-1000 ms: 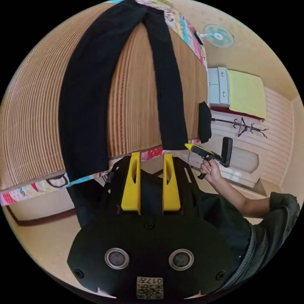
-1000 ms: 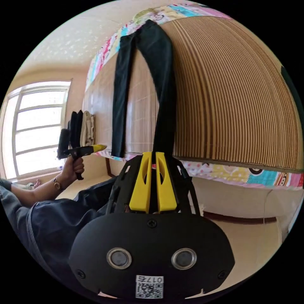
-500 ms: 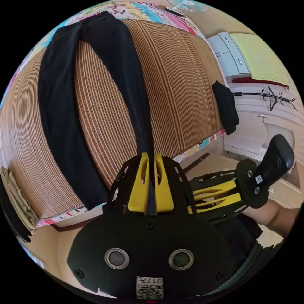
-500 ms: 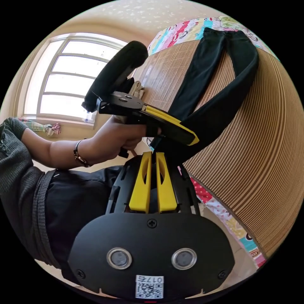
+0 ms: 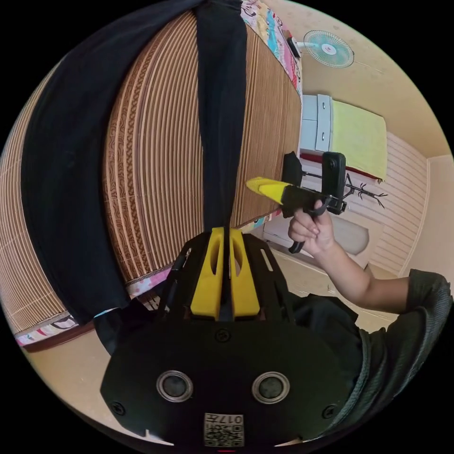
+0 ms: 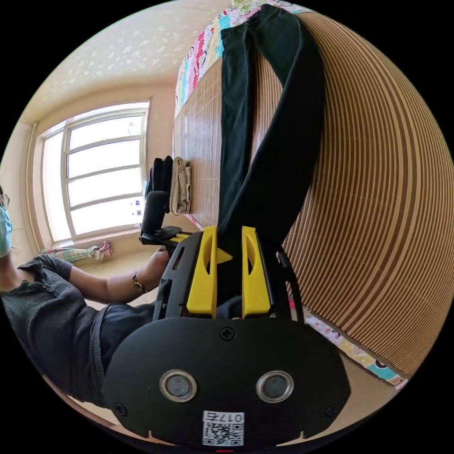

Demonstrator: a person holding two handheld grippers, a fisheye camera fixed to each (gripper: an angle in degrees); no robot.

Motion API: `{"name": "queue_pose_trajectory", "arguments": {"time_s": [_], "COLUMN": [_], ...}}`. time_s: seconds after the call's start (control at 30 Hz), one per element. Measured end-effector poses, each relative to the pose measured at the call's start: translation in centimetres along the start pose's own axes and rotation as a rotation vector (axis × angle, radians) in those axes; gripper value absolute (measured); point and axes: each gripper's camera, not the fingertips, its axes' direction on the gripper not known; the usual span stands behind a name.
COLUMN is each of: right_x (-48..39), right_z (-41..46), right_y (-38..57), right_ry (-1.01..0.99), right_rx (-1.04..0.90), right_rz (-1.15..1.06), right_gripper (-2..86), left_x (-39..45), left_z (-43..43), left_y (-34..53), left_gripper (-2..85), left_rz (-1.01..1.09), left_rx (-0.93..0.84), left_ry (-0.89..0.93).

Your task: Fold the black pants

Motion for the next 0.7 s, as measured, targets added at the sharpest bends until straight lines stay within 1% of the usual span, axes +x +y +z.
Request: {"name": "queue_pose_trajectory", "arguments": {"time_s": [0.03, 0.1, 0.13, 0.2, 0.23, 0.37, 0.43, 0.5, 0.53, 0.6, 0.63, 0.7], "right_x": [0.1, 0.5, 0.6, 1.8, 2.3, 5.5, 6.4, 6.4, 6.3, 6.0, 5.7, 4.1], "right_z": [0.1, -1.6, -2.4, -6.3, -7.3, -12.6, -13.7, -15.0, -15.1, -14.1, -13.6, -12.1], "right_y": [-0.2, -1.4, -1.9, -5.1, -6.3, -17.1, -22.4, -28.2, -29.5, -34.8, -35.9, -38.8], "right_ry": [-0.001, 0.041, 0.060, 0.111, 0.107, 0.138, 0.157, 0.229, 0.237, 0.263, 0.282, 0.361], "right_rx": [0.016, 0.147, 0.187, 0.339, 0.365, 0.517, 0.528, 0.595, 0.604, 0.553, 0.536, 0.547], "right_rz": [0.010, 0.040, 0.045, 0.079, 0.080, 0.091, 0.112, 0.148, 0.152, 0.149, 0.143, 0.108], "right_gripper": [8.1, 8.4, 8.6, 9.9, 10.3, 11.9, 12.1, 12.4, 12.3, 12.1, 12.0, 10.2], "left_x": [0.2, 0.6, 0.9, 1.3, 1.5, 1.2, 0.5, -0.3, -1.0, -2.0, -2.6, -3.4], "left_z": [-0.3, -0.8, -1.2, -1.7, -1.9, -2.5, -2.5, -2.4, -2.4, -2.4, -2.4, -2.4], "left_y": [0.4, 0.9, 1.2, 1.7, 1.9, 3.0, 3.5, 4.1, 4.4, 4.8, 5.1, 5.4], "left_gripper": [-0.9, -0.9, -0.9, -0.9, -0.9, -0.9, -1.0, -1.0, -0.9, -0.9, -0.9, -0.9], "left_rz": [0.013, 0.042, 0.066, 0.101, 0.112, 0.111, 0.087, 0.060, 0.044, 0.022, 0.010, -0.002], "left_rx": [0.002, 0.005, 0.008, 0.011, 0.011, 0.044, 0.066, 0.087, 0.097, 0.114, 0.125, 0.134], "left_ry": [-0.021, -0.013, 0.010, 0.063, 0.097, 0.184, 0.218, 0.252, 0.271, 0.297, 0.311, 0.332]}}
